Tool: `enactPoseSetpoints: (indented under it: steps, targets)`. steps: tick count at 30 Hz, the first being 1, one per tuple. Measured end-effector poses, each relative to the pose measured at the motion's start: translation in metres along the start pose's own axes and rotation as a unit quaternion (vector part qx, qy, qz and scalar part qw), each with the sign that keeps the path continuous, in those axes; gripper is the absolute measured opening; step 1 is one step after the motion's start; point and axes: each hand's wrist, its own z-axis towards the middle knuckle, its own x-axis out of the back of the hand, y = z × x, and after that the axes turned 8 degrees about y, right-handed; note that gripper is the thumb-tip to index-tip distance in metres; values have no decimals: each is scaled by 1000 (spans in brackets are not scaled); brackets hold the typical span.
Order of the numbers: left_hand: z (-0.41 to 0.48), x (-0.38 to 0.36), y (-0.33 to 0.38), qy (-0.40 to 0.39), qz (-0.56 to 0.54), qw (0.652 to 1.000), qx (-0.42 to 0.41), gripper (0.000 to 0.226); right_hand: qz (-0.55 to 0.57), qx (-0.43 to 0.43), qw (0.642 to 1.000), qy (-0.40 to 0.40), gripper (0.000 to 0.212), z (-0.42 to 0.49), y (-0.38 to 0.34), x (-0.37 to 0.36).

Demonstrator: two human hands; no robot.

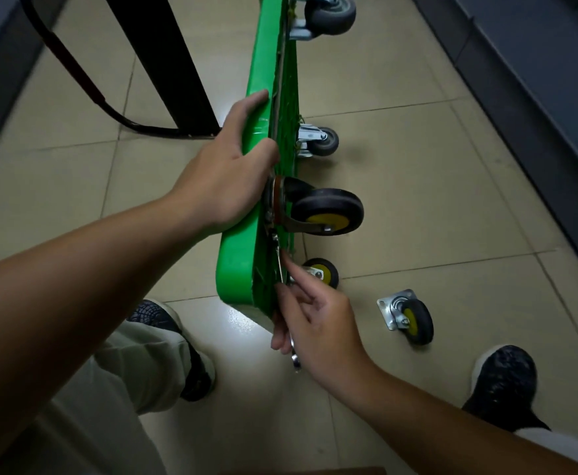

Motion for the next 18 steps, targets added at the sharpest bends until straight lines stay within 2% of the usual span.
enactPoseSetpoints:
  steps: [4, 8, 11, 15, 18]
  targets:
    - [2, -1, -1, 1, 0, 1000, -7, 60, -35, 104, 994, -10, 55, 8, 14, 12]
    - [2, -2, -1, 2, -8, 1000, -10, 60, 14, 113, 994, -1, 58, -3, 28, 12]
    - [2, -3, -1, 3, -10, 1000, -8, 61, -19, 180, 983, -9, 55, -3, 38, 18]
    - [4, -4, -2, 12, -6, 1000, -7, 61, -127, 308, 942, -25, 49, 30, 45, 40]
    - [4, -5, -2, 11, -11, 1000, -4, 61, -178, 361, 914, -54, 44, 51, 47, 50]
